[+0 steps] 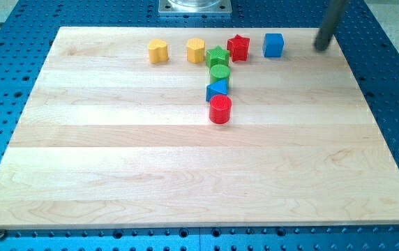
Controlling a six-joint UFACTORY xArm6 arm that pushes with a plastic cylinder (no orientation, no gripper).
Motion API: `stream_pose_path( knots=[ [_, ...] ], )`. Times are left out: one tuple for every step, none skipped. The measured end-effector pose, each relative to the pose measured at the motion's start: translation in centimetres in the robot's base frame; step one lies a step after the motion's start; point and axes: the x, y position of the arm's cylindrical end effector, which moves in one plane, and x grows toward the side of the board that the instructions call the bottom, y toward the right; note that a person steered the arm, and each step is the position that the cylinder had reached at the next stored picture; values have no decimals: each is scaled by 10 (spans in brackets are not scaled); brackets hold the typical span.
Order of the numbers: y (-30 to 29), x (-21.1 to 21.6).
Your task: Place the blue cube diagonally to the red star
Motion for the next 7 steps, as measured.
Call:
stream_pose_path(
  knots=[
    [-57, -4],
    [-62, -26],
    [-90, -50],
    [-153, -48],
    [-225, -35],
    [-265, -26],
    [-265, -25]
  ],
)
